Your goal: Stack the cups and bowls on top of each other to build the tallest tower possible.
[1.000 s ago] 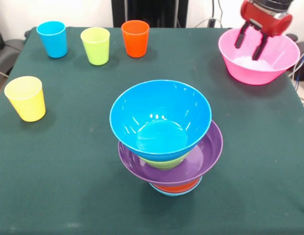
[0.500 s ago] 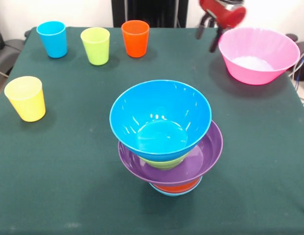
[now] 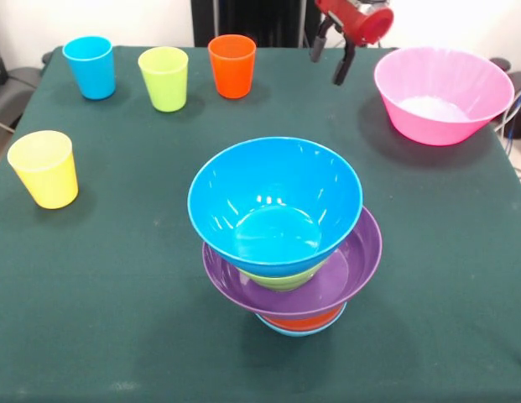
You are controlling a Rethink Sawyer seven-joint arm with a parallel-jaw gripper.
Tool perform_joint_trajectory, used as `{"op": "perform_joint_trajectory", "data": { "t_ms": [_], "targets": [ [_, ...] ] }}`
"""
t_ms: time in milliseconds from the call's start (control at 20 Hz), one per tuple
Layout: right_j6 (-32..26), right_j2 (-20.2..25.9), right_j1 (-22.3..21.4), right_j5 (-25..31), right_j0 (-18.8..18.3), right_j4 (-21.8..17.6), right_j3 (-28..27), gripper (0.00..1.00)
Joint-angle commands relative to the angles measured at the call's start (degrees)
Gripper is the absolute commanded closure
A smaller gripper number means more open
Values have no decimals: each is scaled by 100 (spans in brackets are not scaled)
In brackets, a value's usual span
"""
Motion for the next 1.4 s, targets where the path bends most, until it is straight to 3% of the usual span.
{"op": "perform_joint_trajectory", "data": {
  "t_ms": [50,600,950,1400],
  "targets": [
    [91,564,352,-549,312,-338,166,0],
    [170,601,357,-1023,335,-240,664,0],
    [-118,789,-26,-1037,108,-348,1099,0],
    [-283,1093,-507,-1026,126,-397,1442,0]
  ]
}}
